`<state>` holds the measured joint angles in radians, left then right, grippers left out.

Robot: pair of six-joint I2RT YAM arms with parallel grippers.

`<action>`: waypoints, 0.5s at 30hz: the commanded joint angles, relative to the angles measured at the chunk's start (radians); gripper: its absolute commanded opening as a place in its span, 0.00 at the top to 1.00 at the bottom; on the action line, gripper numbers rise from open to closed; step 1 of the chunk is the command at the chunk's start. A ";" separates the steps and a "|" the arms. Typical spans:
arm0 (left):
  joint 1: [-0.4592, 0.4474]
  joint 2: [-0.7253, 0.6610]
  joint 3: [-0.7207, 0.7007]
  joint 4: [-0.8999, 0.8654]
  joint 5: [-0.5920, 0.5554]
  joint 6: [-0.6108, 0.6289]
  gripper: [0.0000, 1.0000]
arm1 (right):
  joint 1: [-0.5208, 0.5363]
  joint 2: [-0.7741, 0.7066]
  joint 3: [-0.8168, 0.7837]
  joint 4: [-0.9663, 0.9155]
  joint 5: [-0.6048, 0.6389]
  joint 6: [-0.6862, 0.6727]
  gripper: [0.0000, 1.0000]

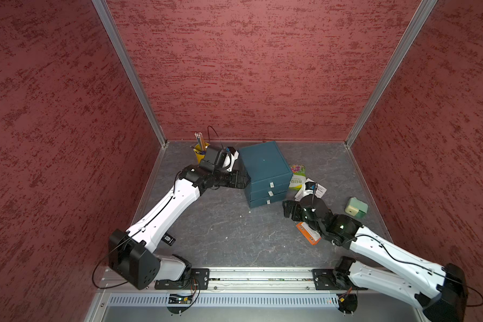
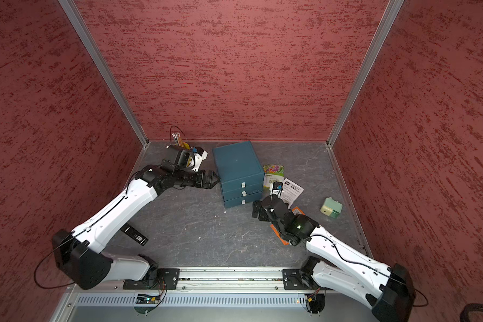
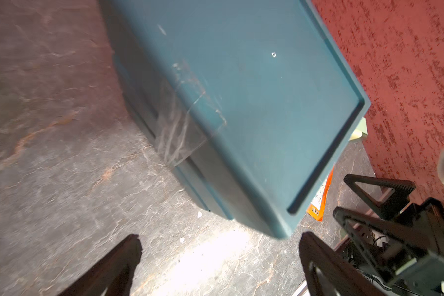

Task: Take the seed bags out of the drawer
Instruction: Close the drawer in the storage box, then reset both arms

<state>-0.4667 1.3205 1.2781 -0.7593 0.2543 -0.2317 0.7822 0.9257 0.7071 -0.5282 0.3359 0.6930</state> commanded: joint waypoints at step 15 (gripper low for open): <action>0.312 -0.309 -0.536 0.384 -0.004 0.057 0.00 | -0.584 0.307 0.132 0.098 -0.083 -0.337 0.01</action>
<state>-0.2024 1.0256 0.7807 -0.5247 0.2287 -0.2165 0.2420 1.1687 0.8005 -0.5369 0.2104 0.4561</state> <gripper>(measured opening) 0.996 0.988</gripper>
